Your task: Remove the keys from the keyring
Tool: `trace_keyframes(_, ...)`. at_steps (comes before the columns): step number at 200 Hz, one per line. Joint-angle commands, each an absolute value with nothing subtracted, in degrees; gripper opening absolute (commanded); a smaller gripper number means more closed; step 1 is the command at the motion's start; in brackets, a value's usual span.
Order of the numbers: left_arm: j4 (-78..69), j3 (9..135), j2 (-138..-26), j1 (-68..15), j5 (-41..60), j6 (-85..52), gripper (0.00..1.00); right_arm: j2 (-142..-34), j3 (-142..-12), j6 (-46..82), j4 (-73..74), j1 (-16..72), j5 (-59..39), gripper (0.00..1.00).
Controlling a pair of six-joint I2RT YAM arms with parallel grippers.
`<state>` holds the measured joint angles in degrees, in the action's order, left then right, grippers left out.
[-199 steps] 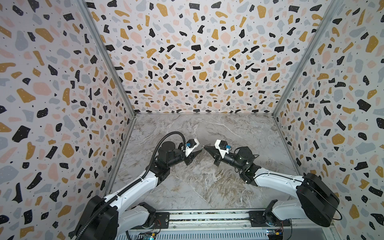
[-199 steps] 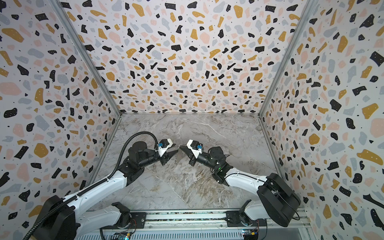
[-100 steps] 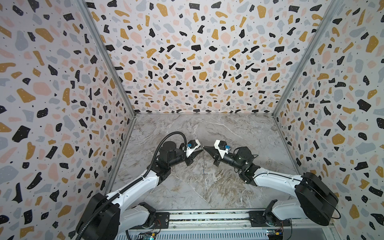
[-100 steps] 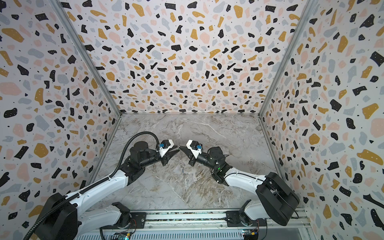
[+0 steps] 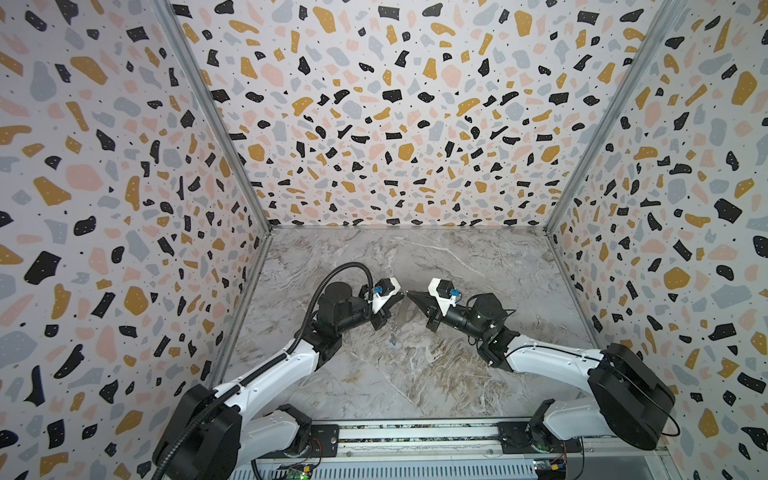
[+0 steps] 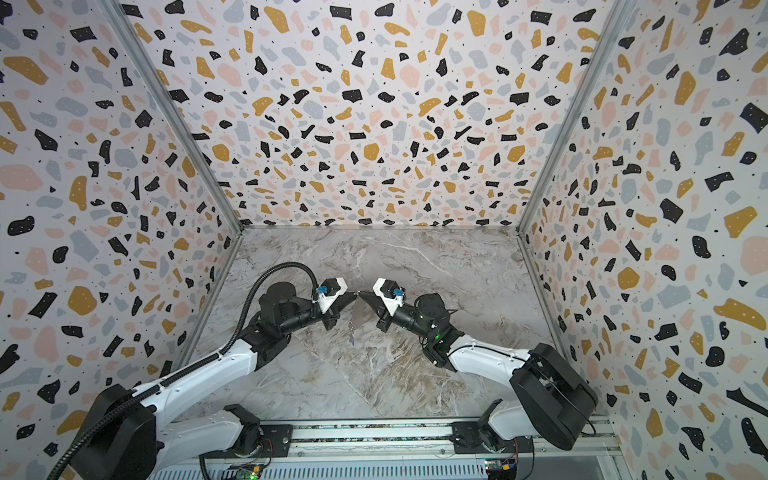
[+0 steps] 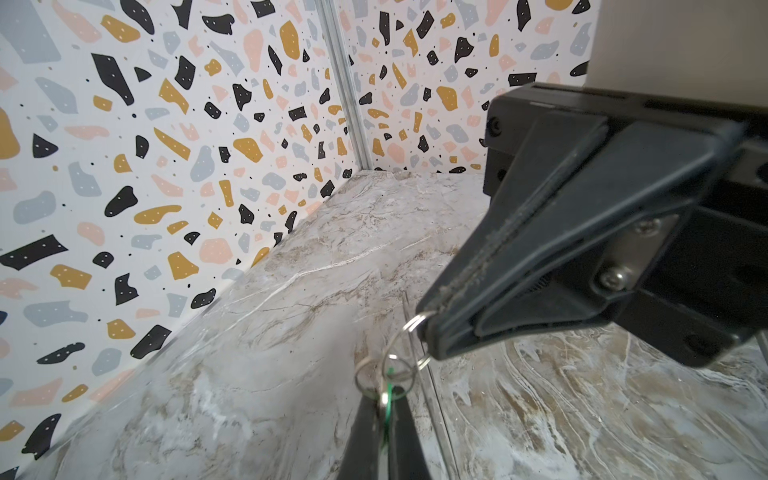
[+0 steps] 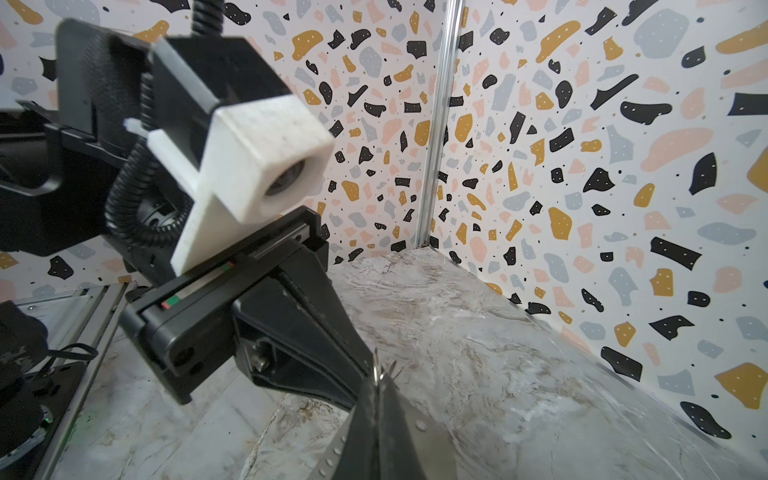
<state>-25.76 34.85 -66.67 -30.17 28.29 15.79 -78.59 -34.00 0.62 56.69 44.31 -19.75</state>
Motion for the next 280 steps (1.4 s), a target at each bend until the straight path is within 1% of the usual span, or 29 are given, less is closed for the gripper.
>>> trace_keyframes(1,-29.79,34.54,-66.51,-30.33,29.71,15.39,0.0,-77.78,-36.16,2.03,59.32,44.03,-18.65,0.0)
trace_keyframes(34,-29.32,34.88,-66.62,-30.63,28.71,15.16,0.0,-77.38,-36.21,1.98,58.93,44.03,-17.06,0.0)
trace_keyframes(84,-30.48,33.71,-63.42,-30.94,20.05,14.47,0.0,-76.86,-36.13,0.77,56.59,44.03,-14.09,0.0)
trace_keyframes(102,-31.75,33.06,-62.42,-31.0,18.77,14.05,0.0,-76.97,-36.3,0.66,55.55,44.03,-12.88,0.0)
trace_keyframes(137,-32.86,32.96,-62.38,-31.7,17.44,13.28,0.0,-77.0,-36.83,0.16,54.24,44.04,-12.03,0.0)
trace_keyframes(185,-31.76,33.12,-63.31,-32.43,15.79,13.01,0.0,-75.81,-36.19,-0.65,54.55,44.3,-7.94,0.0)
trace_keyframes(214,-30.76,33.98,-64.75,-32.69,14.9,12.68,0.0,-75.12,-34.21,-0.44,58.59,44.3,-6.77,0.0)
trace_keyframes(260,-28.37,37.07,-68.19,-33.75,16.72,12.92,0.0,-76.01,-34.19,-1.47,62.11,44.48,-6.81,0.0)
trace_keyframes(280,-28.08,37.34,-68.66,-33.86,16.73,12.98,0.0,-76.1,-33.84,-1.92,63.34,44.65,-5.08,0.0)
